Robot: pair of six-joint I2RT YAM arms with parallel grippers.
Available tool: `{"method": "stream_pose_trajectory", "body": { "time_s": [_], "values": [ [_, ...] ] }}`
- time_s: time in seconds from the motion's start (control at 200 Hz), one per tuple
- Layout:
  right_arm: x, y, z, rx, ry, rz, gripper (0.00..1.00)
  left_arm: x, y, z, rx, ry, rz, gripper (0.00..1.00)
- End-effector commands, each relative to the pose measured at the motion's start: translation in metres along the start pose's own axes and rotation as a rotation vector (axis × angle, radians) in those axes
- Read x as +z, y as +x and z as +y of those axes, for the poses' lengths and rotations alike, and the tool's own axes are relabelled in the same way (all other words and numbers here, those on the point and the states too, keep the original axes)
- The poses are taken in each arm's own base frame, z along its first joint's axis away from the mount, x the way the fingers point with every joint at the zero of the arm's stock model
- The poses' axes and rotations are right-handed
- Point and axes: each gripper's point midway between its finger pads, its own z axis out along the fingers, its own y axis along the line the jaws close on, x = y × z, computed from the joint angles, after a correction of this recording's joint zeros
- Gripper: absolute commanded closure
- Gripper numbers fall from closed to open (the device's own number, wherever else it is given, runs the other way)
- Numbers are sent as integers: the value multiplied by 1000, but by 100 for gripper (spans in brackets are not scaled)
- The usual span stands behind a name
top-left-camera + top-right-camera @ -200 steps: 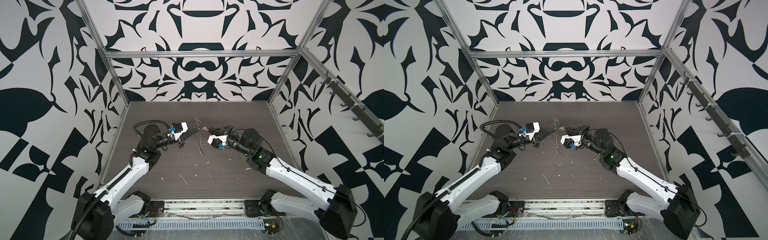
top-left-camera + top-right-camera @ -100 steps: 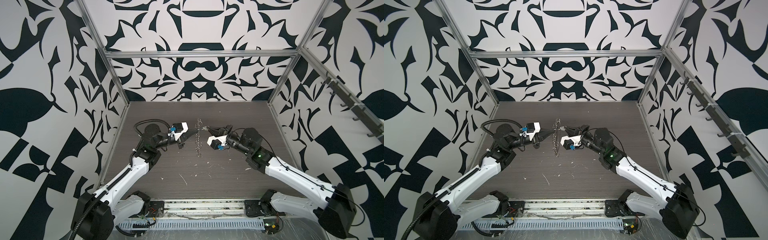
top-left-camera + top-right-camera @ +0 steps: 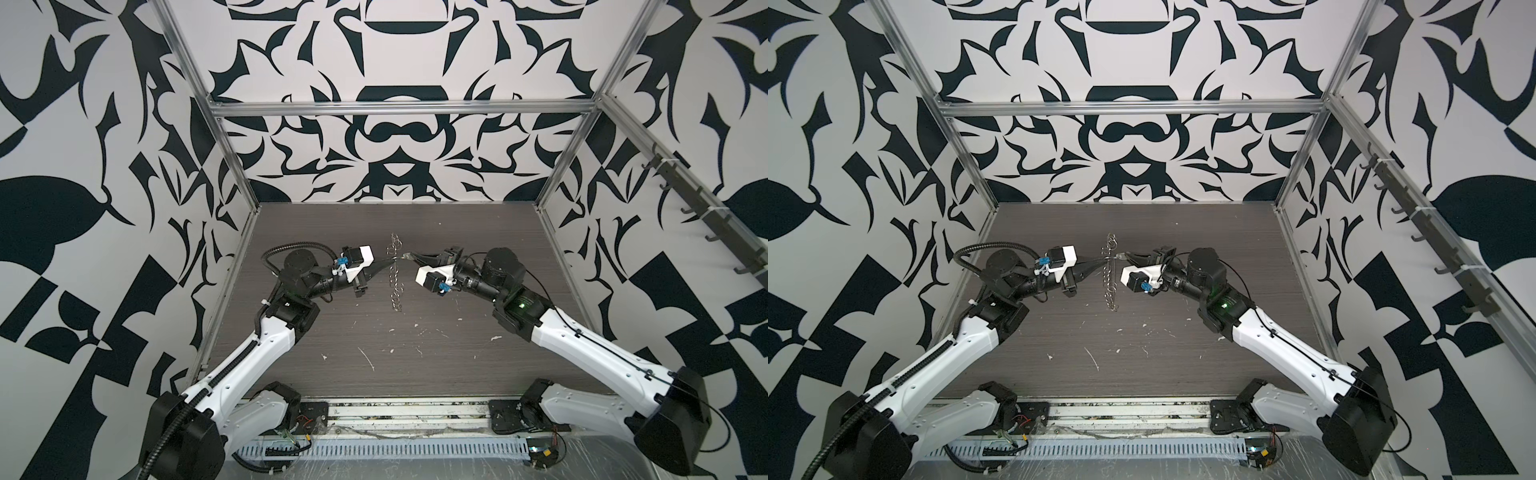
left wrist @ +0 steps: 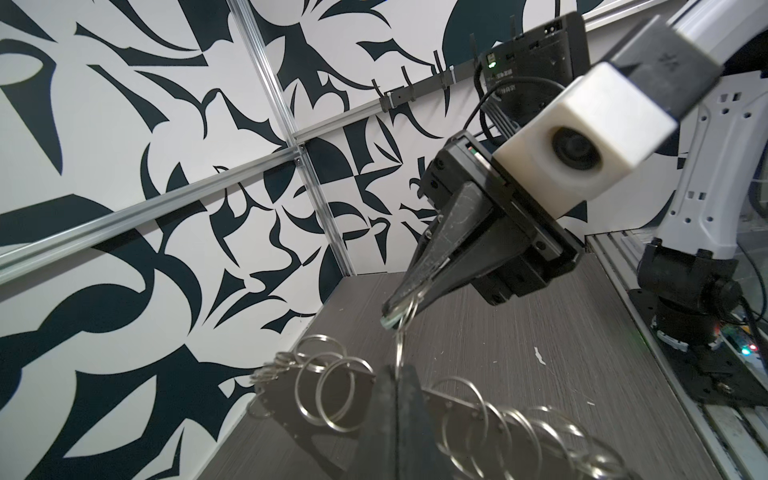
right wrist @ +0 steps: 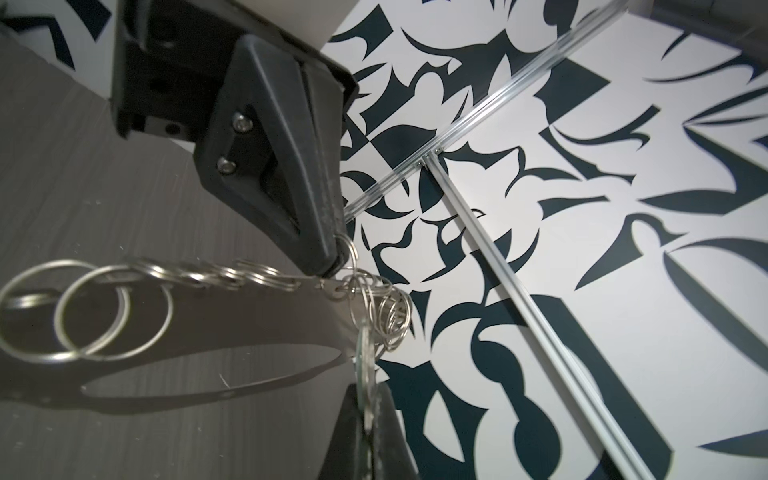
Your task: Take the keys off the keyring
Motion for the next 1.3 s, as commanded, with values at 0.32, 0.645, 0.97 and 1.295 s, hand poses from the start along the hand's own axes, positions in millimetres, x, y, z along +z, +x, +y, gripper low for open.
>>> {"method": "stream_pose_trajectory", "body": {
  "time_s": [0.32, 0.645, 0.97, 1.295],
  "values": [
    [-16, -57, -33, 417, 91, -359, 100, 0, -12, 16, -68, -55, -16, 100],
    [-18, -73, -39, 442, 76, -440, 100, 9, -6, 22, -179, -36, 14, 100],
    [-12, -69, -27, 314, 5, -355, 100, 11, -9, 20, -208, 12, 39, 100],
    [-14, -48, -15, -52, -58, -135, 100, 9, -9, 16, -215, 40, 81, 100]
  ]
}}
